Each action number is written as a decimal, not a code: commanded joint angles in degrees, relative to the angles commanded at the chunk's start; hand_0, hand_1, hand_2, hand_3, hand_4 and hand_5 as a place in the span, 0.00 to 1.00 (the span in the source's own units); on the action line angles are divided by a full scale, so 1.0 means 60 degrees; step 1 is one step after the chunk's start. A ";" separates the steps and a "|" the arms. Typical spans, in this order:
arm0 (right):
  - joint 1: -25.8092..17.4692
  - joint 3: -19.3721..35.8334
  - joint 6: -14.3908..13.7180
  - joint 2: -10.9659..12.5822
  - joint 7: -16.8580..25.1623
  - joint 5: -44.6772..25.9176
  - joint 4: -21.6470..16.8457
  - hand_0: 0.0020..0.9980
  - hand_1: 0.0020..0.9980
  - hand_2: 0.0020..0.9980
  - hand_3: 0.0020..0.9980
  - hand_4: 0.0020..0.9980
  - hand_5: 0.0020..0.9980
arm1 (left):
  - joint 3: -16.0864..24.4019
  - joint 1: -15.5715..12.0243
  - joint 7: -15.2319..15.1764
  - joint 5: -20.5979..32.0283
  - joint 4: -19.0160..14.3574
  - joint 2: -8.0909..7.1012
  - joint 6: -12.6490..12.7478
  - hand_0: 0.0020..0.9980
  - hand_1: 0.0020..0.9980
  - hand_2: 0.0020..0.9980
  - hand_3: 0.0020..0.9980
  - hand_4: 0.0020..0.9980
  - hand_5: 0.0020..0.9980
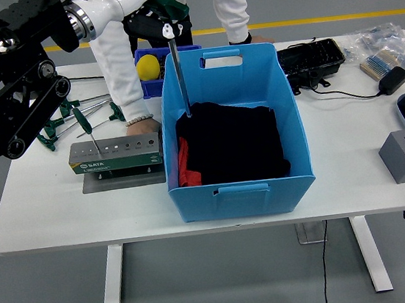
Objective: Lift tool from toolbox,place it in box,lift tool from toolbox,place it in box
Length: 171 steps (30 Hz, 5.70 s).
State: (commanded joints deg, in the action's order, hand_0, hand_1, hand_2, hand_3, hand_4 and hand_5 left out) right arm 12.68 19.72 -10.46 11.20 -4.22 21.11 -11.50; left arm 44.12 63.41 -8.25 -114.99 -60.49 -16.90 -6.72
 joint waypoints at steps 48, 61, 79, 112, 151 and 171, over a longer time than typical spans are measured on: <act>0.0451 0.0368 0.0041 0.0167 -0.0215 0.0717 -0.0092 0.64 0.60 0.67 0.54 0.78 0.66 | -0.3690 0.0477 -0.2103 0.1887 0.3318 0.2817 0.0438 0.35 0.51 0.59 0.61 0.88 0.66; 0.0455 0.0581 0.0090 0.0214 -0.0340 0.1134 -0.0138 0.64 0.60 0.66 0.54 0.78 0.66 | -0.3024 0.0668 -0.2687 0.1763 0.3265 0.2817 0.1126 0.47 0.61 0.70 0.71 0.95 0.70; 0.0131 0.0451 0.0033 0.0127 -0.0220 0.0756 -0.0075 0.63 0.60 0.66 0.54 0.78 0.66 | 0.1333 -0.1316 -0.1455 -0.1395 0.1530 0.0396 0.0002 0.39 0.44 0.51 0.67 0.95 0.71; 0.0170 0.0386 -0.0012 0.0097 -0.0188 0.0617 -0.0074 0.63 0.60 0.66 0.54 0.78 0.66 | -0.4321 -0.0699 -0.2968 -0.1437 0.3182 -0.1864 0.1273 0.53 0.60 0.62 0.54 0.95 0.71; 0.0216 0.0399 0.0004 0.0113 -0.0210 0.0682 -0.0082 0.63 0.60 0.66 0.54 0.78 0.66 | -0.4807 -0.0259 -0.2819 -0.0848 0.3786 -0.1741 0.0518 0.53 0.54 0.53 0.47 0.94 0.72; 0.0209 0.0405 0.0006 0.0110 -0.0214 0.0695 -0.0080 0.63 0.60 0.66 0.54 0.78 0.66 | -0.4734 -0.0228 -0.2717 -0.1071 0.3607 -0.1731 0.0190 0.51 0.39 0.35 0.31 0.94 0.73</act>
State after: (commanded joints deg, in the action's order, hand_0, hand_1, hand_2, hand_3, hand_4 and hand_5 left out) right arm 13.94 22.15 -10.42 11.86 -5.51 25.28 -11.99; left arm 15.72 62.04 -24.55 -121.42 -38.85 -27.29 -5.58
